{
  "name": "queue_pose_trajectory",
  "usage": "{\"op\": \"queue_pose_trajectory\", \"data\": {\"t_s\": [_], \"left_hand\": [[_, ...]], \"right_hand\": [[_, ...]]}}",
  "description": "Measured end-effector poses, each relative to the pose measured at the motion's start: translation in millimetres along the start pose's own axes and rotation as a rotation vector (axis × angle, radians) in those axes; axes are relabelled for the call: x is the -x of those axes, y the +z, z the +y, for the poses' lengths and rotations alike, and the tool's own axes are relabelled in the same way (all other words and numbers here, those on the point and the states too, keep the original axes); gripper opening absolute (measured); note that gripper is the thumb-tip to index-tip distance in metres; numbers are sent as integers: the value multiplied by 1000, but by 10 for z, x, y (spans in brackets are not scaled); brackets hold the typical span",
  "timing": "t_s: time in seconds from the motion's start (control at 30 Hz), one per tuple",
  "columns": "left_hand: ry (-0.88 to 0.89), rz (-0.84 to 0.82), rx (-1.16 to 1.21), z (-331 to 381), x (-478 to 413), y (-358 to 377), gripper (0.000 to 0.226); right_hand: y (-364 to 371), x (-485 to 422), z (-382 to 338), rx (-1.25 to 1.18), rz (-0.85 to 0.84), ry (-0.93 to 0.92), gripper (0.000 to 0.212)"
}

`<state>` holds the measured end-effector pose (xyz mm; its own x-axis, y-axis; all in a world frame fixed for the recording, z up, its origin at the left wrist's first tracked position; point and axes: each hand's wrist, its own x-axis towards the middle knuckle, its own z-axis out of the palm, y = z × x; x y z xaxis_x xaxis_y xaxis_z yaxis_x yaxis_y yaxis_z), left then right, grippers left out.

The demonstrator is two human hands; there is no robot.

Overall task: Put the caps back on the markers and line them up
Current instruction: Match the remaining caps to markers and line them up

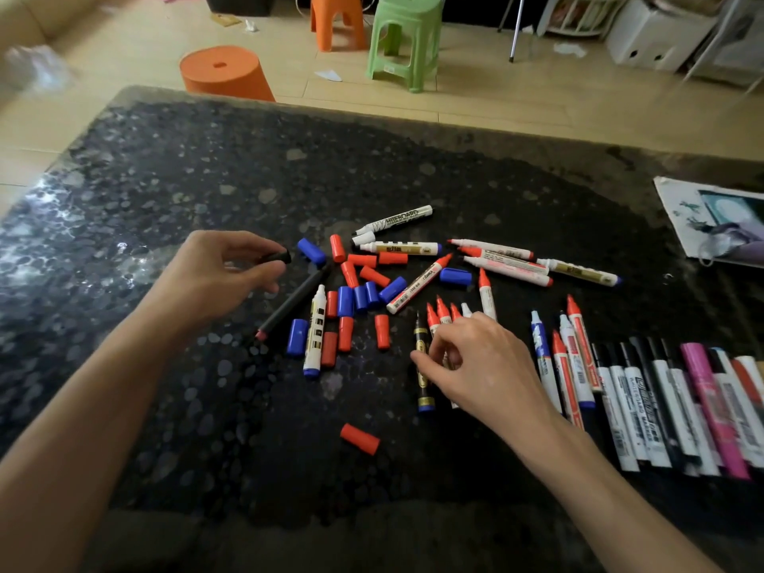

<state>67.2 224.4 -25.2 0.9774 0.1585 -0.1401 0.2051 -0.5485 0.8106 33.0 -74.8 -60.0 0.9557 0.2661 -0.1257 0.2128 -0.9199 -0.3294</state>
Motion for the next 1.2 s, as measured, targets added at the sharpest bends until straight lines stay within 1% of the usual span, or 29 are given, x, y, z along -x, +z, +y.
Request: {"op": "queue_pose_trajectory", "data": {"t_s": [0.13,0.2,0.27,0.37,0.47,0.53,0.6,0.73,0.83,0.93,1.0,1.07,1.13,1.2], "left_hand": [[-69,-52,-88,-64,-43,52,16],[-110,-76,-197,-154,-80,100,22],[-145,-123,-309,-226,-100,159,21],[-169,-203,-357,-252,-106,241,16],[-166,-266,-450,-240,-99,285,24],[-155,-255,-578,-238,-106,288,33],[-168,-218,-641,-239,-123,291,34],[-218,-240,-642,-243,-155,328,35],[-183,-246,-491,-196,-164,330,30],[-83,-270,-299,-60,-119,338,22],[19,-314,-226,76,-36,399,18],[87,-395,-201,209,54,524,18],[142,-482,-194,317,145,701,23],[187,-523,-233,393,207,888,30]], "right_hand": [[-14,-9,30,-12,32,19,25],[-13,-10,47,-18,52,28,21],[-20,-11,57,-31,76,36,19],[-40,-3,64,-31,72,46,15],[-49,3,85,-31,88,41,16],[-54,4,103,-30,96,44,16],[-66,2,115,-37,106,53,17],[-96,22,136,-38,95,79,17],[-98,27,172,-37,104,88,14],[-98,16,199,-46,109,86,12],[-102,13,193,-143,110,84,13],[-105,9,164,-383,73,106,20],[-104,7,111,-678,6,148,26],[-85,15,83,-863,-10,179,25]]}}
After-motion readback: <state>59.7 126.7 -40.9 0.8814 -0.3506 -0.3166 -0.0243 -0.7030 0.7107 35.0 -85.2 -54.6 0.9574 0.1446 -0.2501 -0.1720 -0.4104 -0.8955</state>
